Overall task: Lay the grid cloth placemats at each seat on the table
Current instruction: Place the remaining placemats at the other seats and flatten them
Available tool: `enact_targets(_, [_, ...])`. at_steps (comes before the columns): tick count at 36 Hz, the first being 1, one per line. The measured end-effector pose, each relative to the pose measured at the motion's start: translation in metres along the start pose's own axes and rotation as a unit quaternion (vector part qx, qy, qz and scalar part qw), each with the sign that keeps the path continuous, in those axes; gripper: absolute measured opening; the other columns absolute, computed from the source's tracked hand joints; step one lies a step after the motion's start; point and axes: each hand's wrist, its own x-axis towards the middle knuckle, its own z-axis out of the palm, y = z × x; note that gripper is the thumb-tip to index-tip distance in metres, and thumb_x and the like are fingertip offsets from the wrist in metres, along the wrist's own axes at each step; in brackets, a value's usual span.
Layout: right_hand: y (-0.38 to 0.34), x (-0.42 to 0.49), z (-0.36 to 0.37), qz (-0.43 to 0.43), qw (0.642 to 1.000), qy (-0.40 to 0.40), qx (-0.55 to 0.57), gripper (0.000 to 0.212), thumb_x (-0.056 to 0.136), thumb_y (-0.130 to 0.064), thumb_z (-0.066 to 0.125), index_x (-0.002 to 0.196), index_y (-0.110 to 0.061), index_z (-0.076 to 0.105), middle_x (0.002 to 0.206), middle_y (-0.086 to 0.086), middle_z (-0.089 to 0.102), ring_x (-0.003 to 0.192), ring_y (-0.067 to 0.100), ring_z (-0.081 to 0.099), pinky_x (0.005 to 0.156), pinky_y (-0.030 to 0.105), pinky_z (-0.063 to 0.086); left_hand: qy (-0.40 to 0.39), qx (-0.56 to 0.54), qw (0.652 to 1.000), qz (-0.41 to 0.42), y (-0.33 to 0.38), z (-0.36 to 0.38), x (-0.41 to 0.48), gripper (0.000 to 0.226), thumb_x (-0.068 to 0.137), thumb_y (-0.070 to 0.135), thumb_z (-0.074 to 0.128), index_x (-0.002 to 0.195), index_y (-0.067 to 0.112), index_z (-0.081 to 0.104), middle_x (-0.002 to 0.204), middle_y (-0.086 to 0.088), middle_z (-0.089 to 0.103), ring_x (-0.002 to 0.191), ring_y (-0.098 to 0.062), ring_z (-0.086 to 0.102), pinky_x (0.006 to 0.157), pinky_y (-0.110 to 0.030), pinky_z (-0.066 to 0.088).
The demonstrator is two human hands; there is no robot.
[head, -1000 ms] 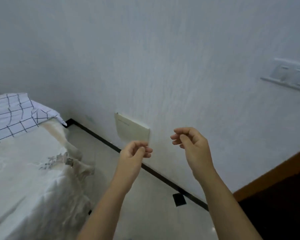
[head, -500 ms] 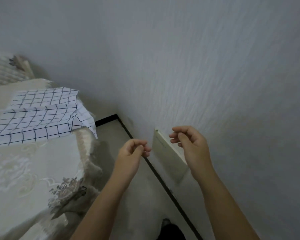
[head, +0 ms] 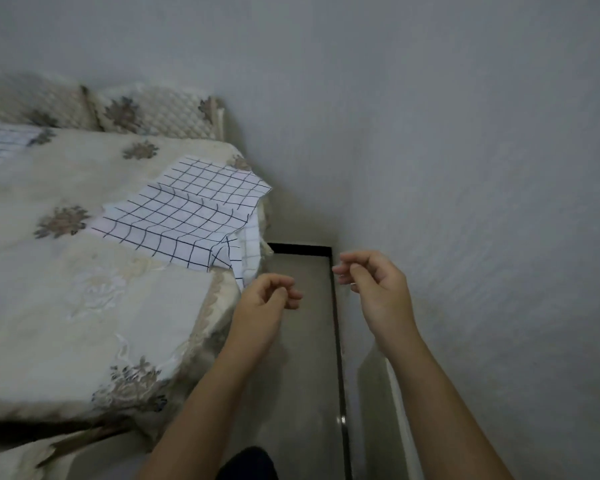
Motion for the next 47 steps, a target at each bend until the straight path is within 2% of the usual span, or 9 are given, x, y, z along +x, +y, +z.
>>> enact_targets(4, [0.013,0.047,0.022,0.012,0.999,-0.048,0.001,0.034,0.092,0.006,0.041,0.08,-0.021,0.059,0.075,-0.001,0.064,0.058,-0.005,0.058,0.06,0.006,0.043,0.062,-0.007,0.998,-0.013,-0.002,-0.014,0.039,0.021,0.093,-0.006,0.038,0.091,0.006,0.056,0.076,-0.005,0.062,0.053,0.003,0.059,0.048,-0.004,0.04])
enact_targets(8, [0.024,0.105,0.047,0.016,0.997,-0.072,-0.003,0.035,0.092,0.003,0.042,0.079,-0.024,0.06,0.075,-0.002,0.065,0.06,-0.002,0.058,0.068,0.015,0.048,0.105,-0.024,0.994,-0.017,0.001,-0.028,0.091,0.02,0.093,-0.007,0.037,0.095,0.001,0.055,0.078,-0.007,0.061,0.065,-0.013,0.057,0.049,-0.003,0.041])
enact_targets(14, [0.025,0.193,0.103,0.032,0.991,-0.129,-0.009,0.035,0.092,0.005,0.04,0.078,-0.021,0.059,0.075,0.0,0.063,0.059,-0.001,0.057,0.06,0.006,0.045,0.185,-0.02,0.981,-0.048,0.008,-0.064,0.173,0.024,0.093,0.003,0.041,0.087,0.017,0.059,0.082,-0.001,0.067,0.071,-0.009,0.06,0.051,-0.004,0.042])
enact_targets(18, [0.023,0.242,0.14,0.034,0.985,-0.17,-0.006,0.033,0.092,0.003,0.041,0.08,-0.02,0.06,0.076,0.0,0.064,0.068,0.011,0.057,0.068,0.016,0.048,0.231,-0.024,0.971,-0.048,0.018,-0.091,0.212,0.021,0.094,0.004,0.04,0.095,0.012,0.059,0.083,0.0,0.067,0.071,-0.008,0.06,0.057,-0.01,0.044])
enact_targets(23, [0.03,0.283,0.175,0.049,0.976,-0.212,-0.005,0.032,0.092,0.001,0.04,0.081,-0.021,0.06,0.077,-0.002,0.064,0.066,0.008,0.056,0.055,0.004,0.043,0.295,-0.03,0.953,-0.064,0.018,-0.117,0.241,0.024,0.094,0.003,0.038,0.091,0.015,0.058,0.082,0.001,0.066,0.072,-0.009,0.06,0.064,-0.018,0.04])
enact_targets(28, [0.051,0.315,0.204,0.074,0.96,-0.268,-0.044,0.03,0.092,-0.001,0.042,0.08,-0.023,0.06,0.076,-0.005,0.064,0.068,0.009,0.058,0.058,0.01,0.042,0.328,-0.039,0.938,-0.104,0.008,-0.127,0.26,0.024,0.094,0.002,0.039,0.091,0.014,0.059,0.082,0.0,0.066,0.071,-0.009,0.061,0.064,-0.019,0.041])
enact_targets(32, [0.067,0.344,0.229,0.097,0.942,-0.312,-0.077,0.028,0.092,-0.002,0.041,0.081,-0.022,0.059,0.079,-0.002,0.064,0.066,0.007,0.057,0.055,0.008,0.042,0.362,-0.031,0.922,-0.131,-0.005,-0.13,0.28,0.024,0.093,0.002,0.038,0.092,0.014,0.059,0.082,0.001,0.066,0.072,-0.01,0.061,0.06,-0.016,0.041])
enact_targets(34, [0.076,0.359,0.242,0.094,0.928,-0.347,-0.1,0.024,0.092,-0.004,0.042,0.086,-0.019,0.059,0.082,-0.001,0.064,0.069,0.008,0.057,0.06,0.015,0.042,0.374,-0.029,0.916,-0.142,-0.011,-0.129,0.293,0.025,0.093,0.001,0.038,0.09,0.015,0.058,0.081,0.001,0.066,0.073,-0.011,0.06,0.057,-0.014,0.042])
enact_targets(47, [0.109,0.447,0.284,0.084,0.836,-0.517,-0.163,0.021,0.091,-0.004,0.041,0.09,-0.015,0.059,0.08,-0.001,0.064,0.07,0.012,0.058,0.061,0.018,0.042,0.461,-0.012,0.857,-0.229,-0.032,-0.102,0.388,0.016,0.092,0.008,0.042,0.097,0.016,0.054,0.093,0.0,0.064,0.086,-0.015,0.06,0.065,-0.021,0.045])
